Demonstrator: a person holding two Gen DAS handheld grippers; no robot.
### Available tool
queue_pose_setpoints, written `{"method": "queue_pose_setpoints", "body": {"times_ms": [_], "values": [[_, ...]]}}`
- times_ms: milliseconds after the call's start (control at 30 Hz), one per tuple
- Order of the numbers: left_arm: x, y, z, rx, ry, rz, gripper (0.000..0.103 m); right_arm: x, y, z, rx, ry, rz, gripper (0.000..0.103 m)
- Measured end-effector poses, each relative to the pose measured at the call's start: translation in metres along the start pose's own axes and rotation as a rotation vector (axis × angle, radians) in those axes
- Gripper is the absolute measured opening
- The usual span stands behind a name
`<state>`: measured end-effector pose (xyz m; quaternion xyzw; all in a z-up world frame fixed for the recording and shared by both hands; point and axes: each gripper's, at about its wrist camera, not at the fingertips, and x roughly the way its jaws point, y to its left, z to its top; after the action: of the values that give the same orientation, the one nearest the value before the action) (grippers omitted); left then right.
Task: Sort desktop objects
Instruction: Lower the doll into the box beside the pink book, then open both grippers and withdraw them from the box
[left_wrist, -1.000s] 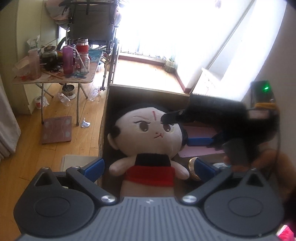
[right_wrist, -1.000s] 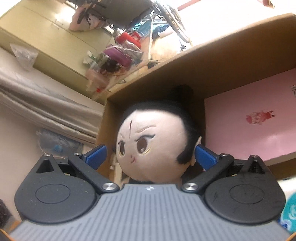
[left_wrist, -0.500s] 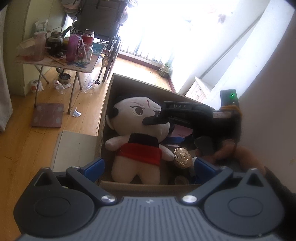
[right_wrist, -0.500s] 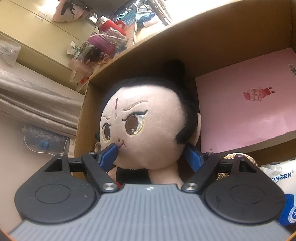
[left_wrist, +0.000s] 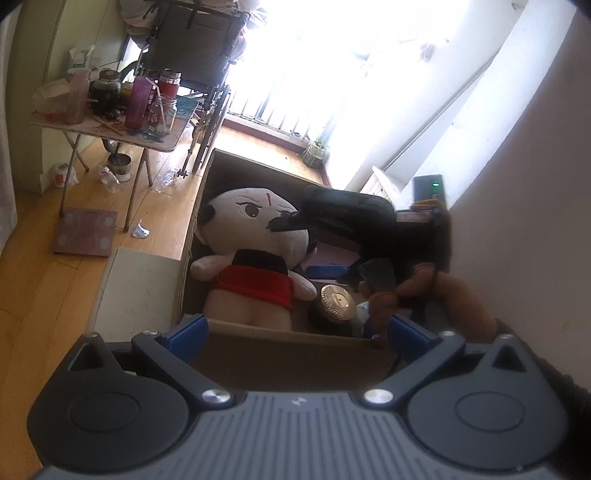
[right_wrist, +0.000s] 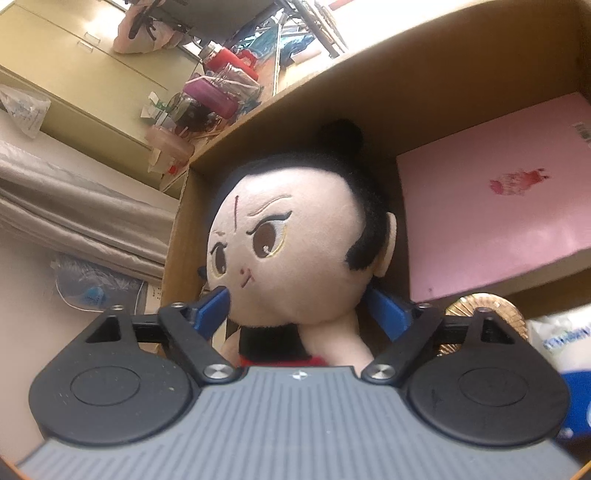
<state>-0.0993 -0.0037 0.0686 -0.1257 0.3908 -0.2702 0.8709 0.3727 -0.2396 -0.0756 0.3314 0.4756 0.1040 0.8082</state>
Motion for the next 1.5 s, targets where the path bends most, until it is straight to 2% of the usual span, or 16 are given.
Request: {"method": "queue_pose_setpoints", "body": {"times_ms": [233,333,500,667,800,933,1000,1100,1367,1500], "values": [[-0.019,-0.009,-0.014,-0.038,-0.018,-0.009,0.103,-0.071,0.010,-0.020,-0.098,-0.099,0.022,0.101],[-0.027,-0.016,-0.019,-0.041,-0.033,-0.009,0.103,-0.114,0.017,-0.039,-0.187,-0.175,0.018,0.102],[-0.044,-0.035,-0.028,0.008,-0.083,0.035,0.103,-0.182,0.025,-0.083,-0.335,-0.324,-0.064,0.102],[-0.060,-0.059,-0.034,0.096,-0.106,0.100,0.103,-0.225,0.027,-0.127,-0.420,-0.411,-0.167,0.102],[-0.072,-0.073,-0.040,0.123,-0.134,0.169,0.103,-0.238,0.026,-0.156,-0.478,-0.442,-0.250,0.102],[-0.081,-0.080,-0.046,0.098,-0.139,0.254,0.103,-0.241,0.024,-0.175,-0.514,-0.461,-0.364,0.102],[-0.086,-0.081,-0.048,0.082,-0.155,0.282,0.103,-0.242,0.023,-0.182,-0.534,-0.480,-0.391,0.102],[-0.096,-0.083,-0.049,0.092,-0.193,0.315,0.103,-0.248,0.022,-0.190,-0.541,-0.506,-0.400,0.102],[-0.119,-0.088,-0.039,0.116,-0.284,0.311,0.103,-0.278,0.032,-0.201,-0.603,-0.604,-0.357,0.102],[-0.120,-0.087,-0.036,0.142,-0.268,0.303,0.103,-0.288,0.037,-0.204,-0.629,-0.655,-0.365,0.102]]}}
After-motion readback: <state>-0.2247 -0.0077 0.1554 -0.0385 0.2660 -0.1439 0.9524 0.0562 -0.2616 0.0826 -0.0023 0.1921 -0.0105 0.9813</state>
